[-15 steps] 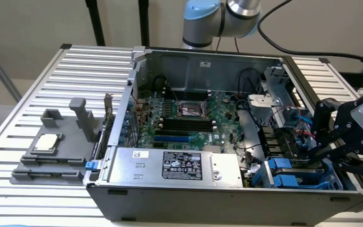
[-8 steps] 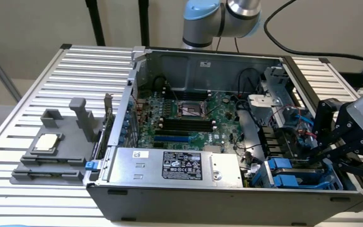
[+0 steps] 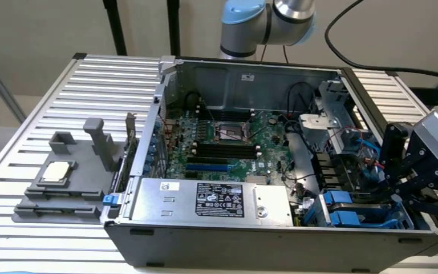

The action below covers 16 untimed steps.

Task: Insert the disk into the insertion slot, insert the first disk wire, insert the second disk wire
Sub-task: 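Insert the first disk wire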

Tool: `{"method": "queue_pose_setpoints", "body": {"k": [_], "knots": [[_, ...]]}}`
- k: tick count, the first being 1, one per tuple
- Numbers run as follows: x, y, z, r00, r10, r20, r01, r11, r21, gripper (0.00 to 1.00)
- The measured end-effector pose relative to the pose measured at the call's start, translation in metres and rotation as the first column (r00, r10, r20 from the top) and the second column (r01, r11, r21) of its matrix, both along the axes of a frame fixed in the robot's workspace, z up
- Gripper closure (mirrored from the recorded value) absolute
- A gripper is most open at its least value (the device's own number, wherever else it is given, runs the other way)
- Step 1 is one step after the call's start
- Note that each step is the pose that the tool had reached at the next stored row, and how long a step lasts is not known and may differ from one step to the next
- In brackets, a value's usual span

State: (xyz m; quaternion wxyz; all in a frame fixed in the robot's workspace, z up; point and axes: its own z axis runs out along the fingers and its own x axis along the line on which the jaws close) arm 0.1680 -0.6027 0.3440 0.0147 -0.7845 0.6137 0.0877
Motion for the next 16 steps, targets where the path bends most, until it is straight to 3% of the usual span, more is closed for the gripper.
{"method": "queue_pose_setpoints", "body": {"k": [4, 8, 16], "knots": [[-0.0002, 0.0000, -0.0019, 0.9995, -0.030, -0.0045, 0.030, 0.9995, -0.0106, 0.83], [-0.0007, 0.0015, -0.0032, 0.9989, -0.041, -0.0244, 0.040, 0.9990, -0.0168, 0.83], [-0.0007, 0.0048, -0.0045, 0.9965, -0.079, -0.0260, 0.079, 0.9968, -0.0171, 0.83]]}}
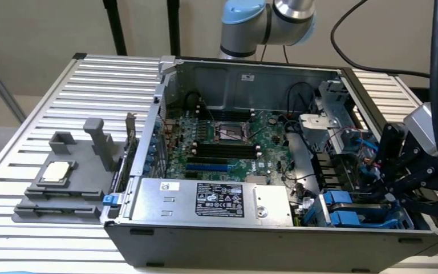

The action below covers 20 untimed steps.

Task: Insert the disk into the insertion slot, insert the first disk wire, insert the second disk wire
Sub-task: 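Insert the first disk wire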

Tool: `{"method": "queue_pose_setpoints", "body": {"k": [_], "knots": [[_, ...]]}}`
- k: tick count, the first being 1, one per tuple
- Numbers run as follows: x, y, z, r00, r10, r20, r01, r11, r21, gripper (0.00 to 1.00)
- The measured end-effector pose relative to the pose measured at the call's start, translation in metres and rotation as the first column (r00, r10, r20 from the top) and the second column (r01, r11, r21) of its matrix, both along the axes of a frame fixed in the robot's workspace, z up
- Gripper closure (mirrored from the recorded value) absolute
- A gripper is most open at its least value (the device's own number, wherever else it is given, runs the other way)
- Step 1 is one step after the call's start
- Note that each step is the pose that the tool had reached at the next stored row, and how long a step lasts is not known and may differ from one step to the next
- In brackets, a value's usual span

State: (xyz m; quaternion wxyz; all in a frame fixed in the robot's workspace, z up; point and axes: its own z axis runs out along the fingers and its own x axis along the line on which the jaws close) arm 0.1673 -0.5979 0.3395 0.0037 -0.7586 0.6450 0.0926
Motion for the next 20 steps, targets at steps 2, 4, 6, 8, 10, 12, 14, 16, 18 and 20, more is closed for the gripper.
{"method": "queue_pose_setpoints", "body": {"k": [2, 4, 6, 8, 10, 12, 14, 16, 18, 20], "knots": [[-0.0001, 0.0008, -0.0003, 0.9999, -0.010, -0.0001, 0.010, 0.9999, -0.0003, 0.83], [-0.0002, 0.0017, -0.0006, 0.9998, -0.020, -0.0001, 0.020, 0.9998, -0.0002, 0.83], [-0.0002, 0.0024, -0.0008, 0.9995, -0.030, -0.0001, 0.030, 0.9995, 0.0001, 0.83], [-0.0002, 0.0026, -0.0009, 0.9991, -0.043, -0.0001, 0.043, 0.9991, -0.0001, 0.83], [-0.0002, 0.0028, -0.0010, 0.9982, -0.060, 0.0000, 0.060, 0.9982, -0.0004, 0.83], [-0.0002, 0.0027, -0.0011, 0.9971, -0.076, 0.0001, 0.076, 0.9971, -0.0025, 0.83], [-0.0002, 0.0027, -0.0012, 0.9968, -0.080, 0.0004, 0.080, 0.9968, -0.0071, 0.83], [-0.0002, 0.0027, -0.0013, 0.9968, -0.080, 0.0010, 0.080, 0.9967, -0.0107, 0.83], [-0.0005, 0.0027, -0.0012, 0.9967, -0.082, 0.0023, 0.082, 0.9965, -0.0152, 0.83], [-0.0011, 0.0027, -0.0014, 0.9961, -0.088, 0.0030, 0.088, 0.9960, -0.0189, 0.83]]}}
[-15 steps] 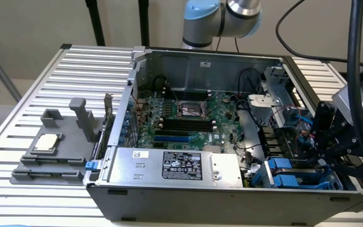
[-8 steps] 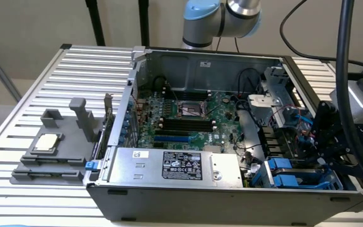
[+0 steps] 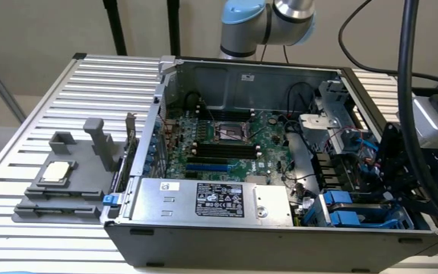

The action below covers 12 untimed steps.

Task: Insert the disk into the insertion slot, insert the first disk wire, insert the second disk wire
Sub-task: 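Insert the first disk wire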

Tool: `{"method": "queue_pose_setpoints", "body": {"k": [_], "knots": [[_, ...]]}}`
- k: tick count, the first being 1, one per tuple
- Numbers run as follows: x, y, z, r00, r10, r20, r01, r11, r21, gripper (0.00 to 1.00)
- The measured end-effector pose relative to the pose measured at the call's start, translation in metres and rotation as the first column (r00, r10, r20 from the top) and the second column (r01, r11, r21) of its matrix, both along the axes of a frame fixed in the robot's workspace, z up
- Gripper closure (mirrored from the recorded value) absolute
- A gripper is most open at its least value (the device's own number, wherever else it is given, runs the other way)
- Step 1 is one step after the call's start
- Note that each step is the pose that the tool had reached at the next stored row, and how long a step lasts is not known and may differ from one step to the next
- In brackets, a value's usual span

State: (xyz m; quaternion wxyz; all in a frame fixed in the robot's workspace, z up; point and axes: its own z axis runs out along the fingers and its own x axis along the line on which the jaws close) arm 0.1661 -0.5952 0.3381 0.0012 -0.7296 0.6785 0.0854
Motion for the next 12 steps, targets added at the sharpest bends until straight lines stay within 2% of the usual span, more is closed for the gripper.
{"method": "queue_pose_setpoints", "body": {"k": [7, 12], "knots": [[-0.0030, 0.0001, 0.0000, 0.9995, -0.033, 0.0008, 0.033, 0.9994, -0.0051, 0.83], [-0.0031, 0.0023, 0.0001, 0.9990, -0.045, 0.0037, 0.045, 0.9988, -0.0205, 0.83]]}}
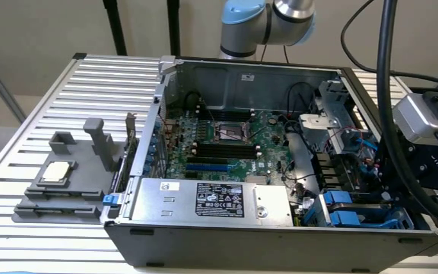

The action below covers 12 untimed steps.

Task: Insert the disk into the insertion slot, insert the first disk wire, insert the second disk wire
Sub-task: 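Insert the first disk wire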

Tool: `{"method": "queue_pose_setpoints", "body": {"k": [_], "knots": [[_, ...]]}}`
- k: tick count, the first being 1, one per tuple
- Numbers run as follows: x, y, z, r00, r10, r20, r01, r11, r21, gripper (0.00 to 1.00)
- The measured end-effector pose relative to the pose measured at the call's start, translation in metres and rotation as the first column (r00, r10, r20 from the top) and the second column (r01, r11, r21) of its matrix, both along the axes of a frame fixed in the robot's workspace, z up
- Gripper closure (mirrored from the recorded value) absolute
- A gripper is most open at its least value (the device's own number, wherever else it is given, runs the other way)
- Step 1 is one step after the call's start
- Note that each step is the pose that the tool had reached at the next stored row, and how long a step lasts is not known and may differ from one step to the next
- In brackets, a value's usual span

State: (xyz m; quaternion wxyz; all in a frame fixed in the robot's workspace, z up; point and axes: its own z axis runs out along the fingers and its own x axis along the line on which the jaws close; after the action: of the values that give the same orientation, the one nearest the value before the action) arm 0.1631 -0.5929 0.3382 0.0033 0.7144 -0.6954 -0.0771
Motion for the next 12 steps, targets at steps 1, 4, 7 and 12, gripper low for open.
{"method": "queue_pose_setpoints", "body": {"k": [1, 4, 7, 12], "knots": [[-0.0001, 0.0014, 0.0000, 1.0000, 0.000, 0.0003, 0.000, 1.0000, -0.0033, 0.83], [0.0000, 0.0059, 0.0000, 1.0000, -0.001, 0.0007, 0.001, 1.0000, -0.0088, 0.83], [0.0001, 0.0065, -0.0001, 0.9999, -0.015, 0.0007, 0.015, 0.9998, -0.0137, 0.83], [0.0001, 0.0068, 0.0000, 0.9993, -0.038, 0.0010, 0.038, 0.9991, -0.0219, 0.83]]}}
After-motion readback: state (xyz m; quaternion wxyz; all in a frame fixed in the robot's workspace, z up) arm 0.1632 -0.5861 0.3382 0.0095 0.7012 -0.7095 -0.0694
